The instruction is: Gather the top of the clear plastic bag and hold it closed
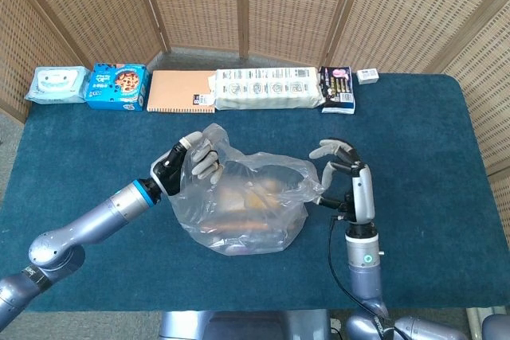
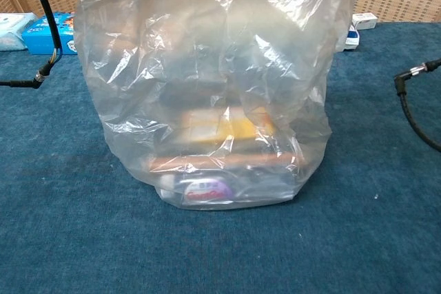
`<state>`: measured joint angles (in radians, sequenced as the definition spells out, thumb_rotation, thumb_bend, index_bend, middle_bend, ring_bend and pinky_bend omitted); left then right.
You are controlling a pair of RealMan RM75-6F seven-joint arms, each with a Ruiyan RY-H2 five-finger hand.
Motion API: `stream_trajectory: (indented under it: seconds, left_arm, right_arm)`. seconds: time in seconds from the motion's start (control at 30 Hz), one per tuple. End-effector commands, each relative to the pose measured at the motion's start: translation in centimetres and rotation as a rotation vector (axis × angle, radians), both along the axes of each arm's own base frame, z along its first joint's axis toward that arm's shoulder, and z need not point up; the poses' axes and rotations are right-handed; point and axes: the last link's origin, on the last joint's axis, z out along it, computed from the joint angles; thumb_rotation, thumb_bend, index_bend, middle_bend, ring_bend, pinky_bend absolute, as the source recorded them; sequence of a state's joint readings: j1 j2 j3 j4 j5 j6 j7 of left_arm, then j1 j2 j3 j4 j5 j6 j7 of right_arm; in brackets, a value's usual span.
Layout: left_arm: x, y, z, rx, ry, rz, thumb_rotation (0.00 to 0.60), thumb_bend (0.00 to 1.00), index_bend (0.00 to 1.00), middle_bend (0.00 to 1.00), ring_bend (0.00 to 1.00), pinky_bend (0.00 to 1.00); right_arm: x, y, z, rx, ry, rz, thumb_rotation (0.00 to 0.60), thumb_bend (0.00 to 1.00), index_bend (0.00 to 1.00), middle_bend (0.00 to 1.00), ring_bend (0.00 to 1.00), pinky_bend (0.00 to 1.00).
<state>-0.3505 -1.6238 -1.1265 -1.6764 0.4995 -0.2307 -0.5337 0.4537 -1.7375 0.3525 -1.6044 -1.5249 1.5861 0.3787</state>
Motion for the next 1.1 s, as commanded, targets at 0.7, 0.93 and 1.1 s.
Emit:
stream_trajectory:
  seconds: [0.7, 0.93, 1.1]
  left_arm:
    - [0.9, 0.0, -0.2, 0.02, -0.027, -0.003, 0.193, 0.47, 0.72, 0.75, 0.69, 0.53]
    - [1.7, -0.2, -0.4, 0.028, -0.026, -0.017, 0.195, 0.47, 0.68, 0.72, 0.67, 0.53]
    - [1.7, -0.2, -0.4, 0.034, -0.01, -0.021, 0.19, 0.47, 0.68, 0.7, 0.64, 0.52]
  right_arm:
    - [2.4, -0.6, 3.4, 0.047, -0.011, 0.033, 0.6, 0.15, 0.64, 0.42, 0.29, 0.16]
    - [3.2, -0.7, 4.0, 0.066, -0.005, 0.041, 0.6, 0.14, 0.46, 0.32, 0.21, 0.14]
    - [3.8, -0.9, 4.6, 0.057, 0.009, 0.058, 0.6, 0.14, 0.37, 0.27, 0.17, 0.12]
